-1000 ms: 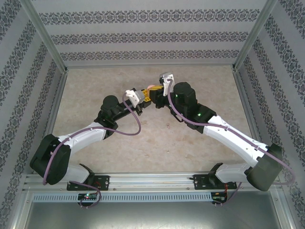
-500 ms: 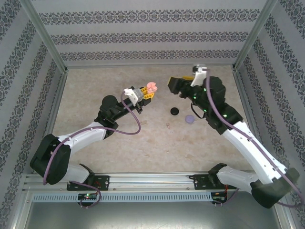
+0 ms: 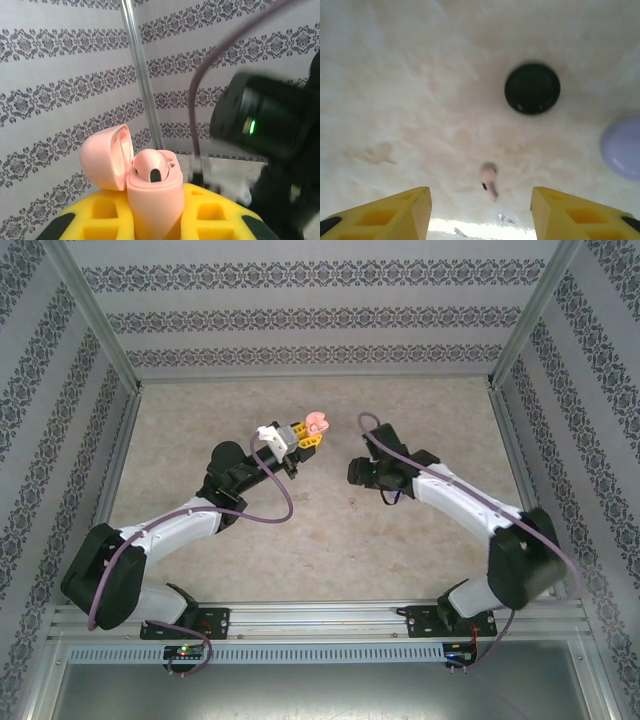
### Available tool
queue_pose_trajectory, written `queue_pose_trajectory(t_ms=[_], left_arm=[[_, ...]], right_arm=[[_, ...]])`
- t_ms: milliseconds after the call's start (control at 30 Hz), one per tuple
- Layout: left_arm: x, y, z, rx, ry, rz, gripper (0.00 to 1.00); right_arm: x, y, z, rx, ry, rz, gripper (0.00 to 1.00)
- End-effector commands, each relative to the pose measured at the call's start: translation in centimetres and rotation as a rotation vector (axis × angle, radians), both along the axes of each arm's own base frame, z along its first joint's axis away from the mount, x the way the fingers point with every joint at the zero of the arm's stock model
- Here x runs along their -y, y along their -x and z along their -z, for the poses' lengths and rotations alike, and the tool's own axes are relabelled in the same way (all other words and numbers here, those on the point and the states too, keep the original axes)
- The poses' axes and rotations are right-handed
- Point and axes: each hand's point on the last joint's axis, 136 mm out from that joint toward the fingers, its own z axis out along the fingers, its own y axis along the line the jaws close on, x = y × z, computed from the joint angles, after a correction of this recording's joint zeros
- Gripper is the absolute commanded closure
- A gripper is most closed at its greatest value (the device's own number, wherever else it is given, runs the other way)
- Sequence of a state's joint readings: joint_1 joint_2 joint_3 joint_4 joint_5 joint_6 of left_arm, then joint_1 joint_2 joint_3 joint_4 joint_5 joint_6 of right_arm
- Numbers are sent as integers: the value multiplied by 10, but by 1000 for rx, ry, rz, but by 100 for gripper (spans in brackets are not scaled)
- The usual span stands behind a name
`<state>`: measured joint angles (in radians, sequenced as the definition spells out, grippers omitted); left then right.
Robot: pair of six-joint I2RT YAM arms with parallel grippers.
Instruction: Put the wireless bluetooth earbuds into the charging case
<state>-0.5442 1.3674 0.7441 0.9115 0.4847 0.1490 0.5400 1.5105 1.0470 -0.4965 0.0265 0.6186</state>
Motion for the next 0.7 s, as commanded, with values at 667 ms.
queue_pose_trajectory(t_ms=[667], left_arm=[[-10,22,-20,54,40,-2,100]], right_arm=[[-19,-1,80,-190,233,-149,60]])
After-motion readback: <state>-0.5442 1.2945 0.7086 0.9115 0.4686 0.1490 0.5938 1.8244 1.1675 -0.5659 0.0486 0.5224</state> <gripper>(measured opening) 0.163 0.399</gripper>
